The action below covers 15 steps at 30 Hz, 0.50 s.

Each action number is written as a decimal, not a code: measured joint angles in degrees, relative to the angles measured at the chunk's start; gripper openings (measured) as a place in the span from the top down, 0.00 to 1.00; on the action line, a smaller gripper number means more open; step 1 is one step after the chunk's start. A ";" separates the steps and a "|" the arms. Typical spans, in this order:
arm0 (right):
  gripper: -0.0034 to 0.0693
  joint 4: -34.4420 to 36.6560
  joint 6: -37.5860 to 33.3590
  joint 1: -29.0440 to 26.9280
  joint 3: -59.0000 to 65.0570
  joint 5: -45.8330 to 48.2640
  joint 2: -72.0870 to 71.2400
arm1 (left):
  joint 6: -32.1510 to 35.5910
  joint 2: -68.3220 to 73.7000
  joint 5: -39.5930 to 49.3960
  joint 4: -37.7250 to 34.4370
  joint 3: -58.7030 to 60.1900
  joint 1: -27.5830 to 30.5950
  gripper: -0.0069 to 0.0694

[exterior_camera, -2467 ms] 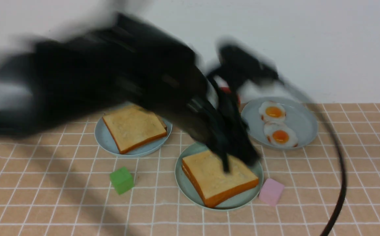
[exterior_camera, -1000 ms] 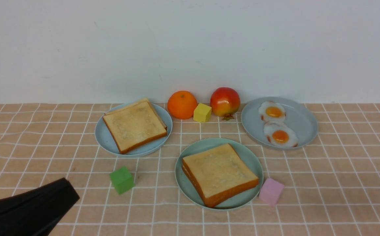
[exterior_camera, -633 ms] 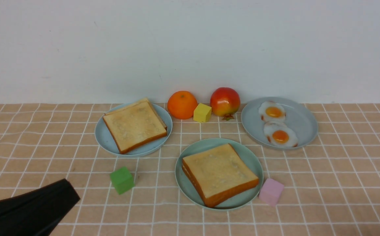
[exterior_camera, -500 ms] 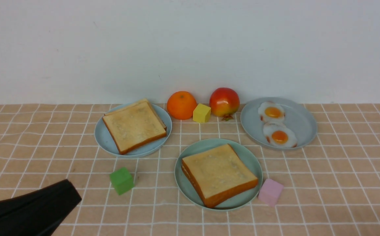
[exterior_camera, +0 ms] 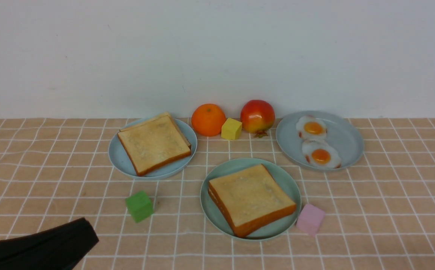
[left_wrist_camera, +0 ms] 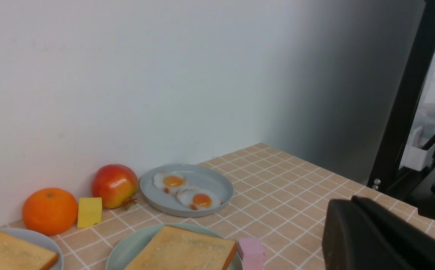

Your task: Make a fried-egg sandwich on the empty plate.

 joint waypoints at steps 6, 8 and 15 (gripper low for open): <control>0.97 0.05 0.00 0.00 -0.02 0.14 0.00 | 0.00 0.00 0.93 0.00 0.00 0.00 0.90; 0.97 0.05 0.00 0.00 -0.02 0.14 0.00 | 0.00 0.00 1.26 0.00 0.00 0.00 0.90; 0.97 0.05 0.00 0.00 -0.02 0.14 0.00 | 0.00 0.00 1.36 0.00 0.00 0.00 0.89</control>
